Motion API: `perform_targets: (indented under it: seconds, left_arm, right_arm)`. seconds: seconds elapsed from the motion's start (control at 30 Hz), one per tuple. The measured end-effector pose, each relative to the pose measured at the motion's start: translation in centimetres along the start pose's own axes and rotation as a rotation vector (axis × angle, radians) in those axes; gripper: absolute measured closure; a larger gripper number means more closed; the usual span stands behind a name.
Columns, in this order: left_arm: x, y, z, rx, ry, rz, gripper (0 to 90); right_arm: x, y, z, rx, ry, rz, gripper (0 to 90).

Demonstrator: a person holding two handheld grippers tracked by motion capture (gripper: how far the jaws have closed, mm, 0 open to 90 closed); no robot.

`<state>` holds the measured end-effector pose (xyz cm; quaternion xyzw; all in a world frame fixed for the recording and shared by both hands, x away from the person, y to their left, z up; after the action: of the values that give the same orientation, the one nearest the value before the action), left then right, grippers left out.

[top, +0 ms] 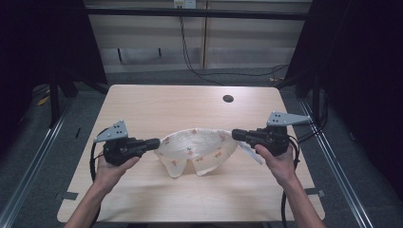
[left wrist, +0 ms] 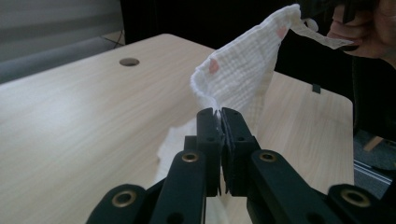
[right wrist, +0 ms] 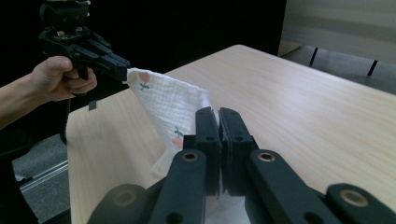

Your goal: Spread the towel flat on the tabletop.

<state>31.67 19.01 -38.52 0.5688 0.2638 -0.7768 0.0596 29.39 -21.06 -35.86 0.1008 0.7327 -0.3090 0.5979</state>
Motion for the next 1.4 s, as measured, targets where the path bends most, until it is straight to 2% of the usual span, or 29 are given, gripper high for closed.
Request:
perform_targets:
  seconds: [0.07,0.1,0.13,0.27,0.33,0.43,0.63,0.73,0.77,0.8,0.83,0.9,0.93,0.97,1.07,1.13,1.2,1.23,1.3,1.4]
  left_arm:
    - [-0.7,-0.5,-0.1,-0.005,-0.001,0.025,87.1]
    - [-1.1,-0.8,0.0,0.002,-0.007,0.046,87.1]
    - [-1.4,-1.1,0.1,0.007,-0.001,0.06,87.2]
    - [-2.3,-2.1,0.7,-0.005,0.029,0.074,87.2]
    - [-2.6,-2.5,1.0,-0.015,0.036,0.087,87.2]
    - [-3.0,-2.9,1.7,-0.018,0.062,0.087,87.3]
    - [-4.4,-4.3,3.2,-0.01,0.098,0.097,87.4]
    - [-5.4,-5.4,4.2,0.004,0.111,0.111,87.3]
    - [-5.7,-5.8,4.4,0.041,0.09,0.131,87.3]
    - [-5.8,-6.0,4.7,0.059,0.083,0.139,87.3]
    - [-6.0,-6.1,5.0,0.045,0.103,0.128,87.3]
    - [-5.8,-5.6,5.5,-0.017,0.159,0.096,87.3]
    - [-5.6,-5.2,5.3,-0.014,0.156,0.082,87.3]
    - [-5.3,-4.6,4.8,-0.005,0.136,0.079,87.3]
    - [-3.8,-2.6,3.1,-0.022,0.099,0.042,87.2]
    - [-2.8,-1.5,2.2,-0.011,0.065,0.03,87.2]
    - [-2.1,-0.6,1.6,-0.019,0.057,0.012,87.2]
    - [-1.8,-0.2,1.4,-0.007,0.041,0.01,87.2]
    - [-1.3,0.6,0.9,-0.023,0.041,-0.025,87.2]
    - [-0.8,1.4,0.1,-0.018,0.007,-0.034,87.1]
  right_arm:
    - [-0.8,-0.2,-0.1,0.002,-0.015,0.012,87.6]
    - [-1.2,-0.4,-0.2,0.015,-0.037,0.025,87.6]
    - [-1.7,-0.7,-0.5,0.009,-0.054,0.041,87.7]
    - [-3.1,-1.6,-1.4,-0.001,-0.086,0.043,87.7]
    - [-3.5,-2.1,-1.6,-0.004,-0.087,0.049,87.7]
    - [-3.9,-2.8,-2.1,-0.004,-0.094,0.059,87.8]
    - [-4.9,-4.6,-3.8,-0.018,-0.141,0.067,87.8]
    - [-5.6,-5.6,-4.6,-0.024,-0.151,0.103,87.8]
    - [-5.8,-6.0,-4.8,-0.03,-0.159,0.115,87.8]
    - [-5.9,-6.3,-5.1,-0.039,-0.17,0.126,87.8]
    - [-6.0,-6.5,-5.3,-0.038,-0.175,0.129,87.8]
    - [-5.7,-6.5,-5.4,-0.034,-0.178,0.115,87.8]
    - [-5.5,-6.4,-5.2,-0.029,-0.172,0.107,87.8]
    - [-5.1,-6.1,-4.9,-0.026,-0.164,0.096,87.8]
    - [-3.5,-5.3,-3.7,-0.014,-0.125,0.074,87.8]
    - [-2.4,-4.6,-2.7,0.005,-0.095,0.045,87.8]
    - [-1.5,-4.0,-2.1,0.031,-0.073,0.018,87.8]
    - [-1.1,-3.8,-1.8,0.042,-0.065,0.005,87.8]
    - [-0.5,-3.4,-1.5,0.054,-0.055,-0.007,87.8]
    - [0.2,-2.8,-1.0,0.056,-0.039,-0.021,87.8]
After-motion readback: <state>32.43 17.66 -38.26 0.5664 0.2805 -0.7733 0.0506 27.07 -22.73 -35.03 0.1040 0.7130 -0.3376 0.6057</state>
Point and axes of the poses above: each handheld gripper's, and its own axes: y roughly forward along the jaws, x roughly out of its underside, z roughly to its right, the point moved 2 cm from there along y, roughly forward along the jaws, and after that the axes turned 5 degrees about -y, right-handed, at the moved point
